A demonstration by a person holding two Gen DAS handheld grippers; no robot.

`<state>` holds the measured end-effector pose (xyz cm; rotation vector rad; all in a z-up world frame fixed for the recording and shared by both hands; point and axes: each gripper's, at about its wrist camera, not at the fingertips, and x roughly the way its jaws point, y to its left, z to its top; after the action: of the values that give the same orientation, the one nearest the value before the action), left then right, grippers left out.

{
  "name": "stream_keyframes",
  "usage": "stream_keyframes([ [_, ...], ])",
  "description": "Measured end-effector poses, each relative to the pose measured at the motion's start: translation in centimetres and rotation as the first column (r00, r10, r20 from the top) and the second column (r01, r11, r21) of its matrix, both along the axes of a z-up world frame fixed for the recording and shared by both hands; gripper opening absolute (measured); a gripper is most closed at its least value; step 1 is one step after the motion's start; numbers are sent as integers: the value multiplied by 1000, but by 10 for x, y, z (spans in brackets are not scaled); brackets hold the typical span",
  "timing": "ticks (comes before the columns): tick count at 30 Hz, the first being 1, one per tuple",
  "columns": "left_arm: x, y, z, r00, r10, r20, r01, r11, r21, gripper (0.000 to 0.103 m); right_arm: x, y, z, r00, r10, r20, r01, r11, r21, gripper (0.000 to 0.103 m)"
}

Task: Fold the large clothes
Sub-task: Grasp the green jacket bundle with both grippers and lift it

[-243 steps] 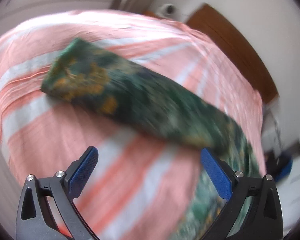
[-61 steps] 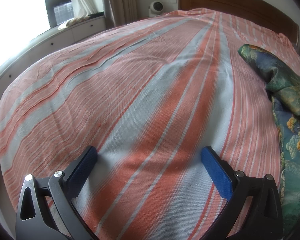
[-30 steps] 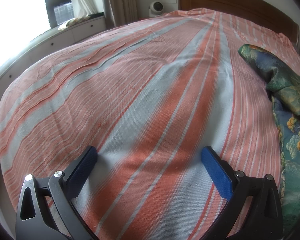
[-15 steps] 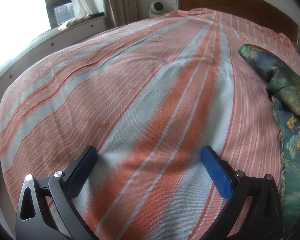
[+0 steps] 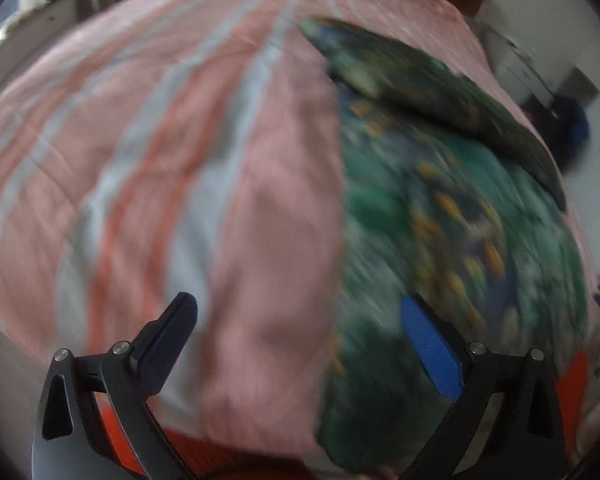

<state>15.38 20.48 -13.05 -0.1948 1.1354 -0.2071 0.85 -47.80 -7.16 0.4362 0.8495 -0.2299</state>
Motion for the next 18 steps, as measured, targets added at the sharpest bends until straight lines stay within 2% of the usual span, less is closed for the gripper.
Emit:
stream_keyframes([
  [3,-16,-16,-13,997,-37,-73,34,999,-40,102,-13,29,0,987,158,-40,-154,984,84,102],
  [6,-28,-25,-24,989,-69,-127,61,996,-66,98,-18,47,-7,969,237,-65,-224,961,164,102],
  [7,-33,-29,-24,988,-81,-128,76,996,-50,96,-17,53,-9,963,260,-77,-245,956,162,102],
  [9,-36,-33,-24,986,-104,-130,102,994,-22,84,-14,65,-13,947,301,-113,-287,950,124,97],
  [10,-38,-33,-23,985,-109,-136,107,994,-25,80,-10,69,-16,940,315,-129,-302,946,116,88],
  [13,-40,-32,-16,983,-115,-144,116,993,-7,63,1,75,-26,923,337,-188,-313,938,147,76],
  [14,-40,-31,-14,983,-116,-142,118,993,8,52,4,78,-29,917,343,-206,-317,937,146,73],
  [15,-40,-28,-12,984,-113,-140,117,993,20,37,2,82,-28,911,352,-215,-327,934,145,63],
  [16,-41,-28,-11,984,-112,-138,115,993,19,29,3,87,-29,903,363,-229,-341,931,132,47],
  [17,-41,-26,-9,985,-109,-135,111,994,11,21,2,92,-29,901,362,-239,-344,932,115,38],
  [18,-42,-24,-7,986,-103,-130,105,994,10,14,1,95,-28,898,361,-250,-349,933,94,22],
])
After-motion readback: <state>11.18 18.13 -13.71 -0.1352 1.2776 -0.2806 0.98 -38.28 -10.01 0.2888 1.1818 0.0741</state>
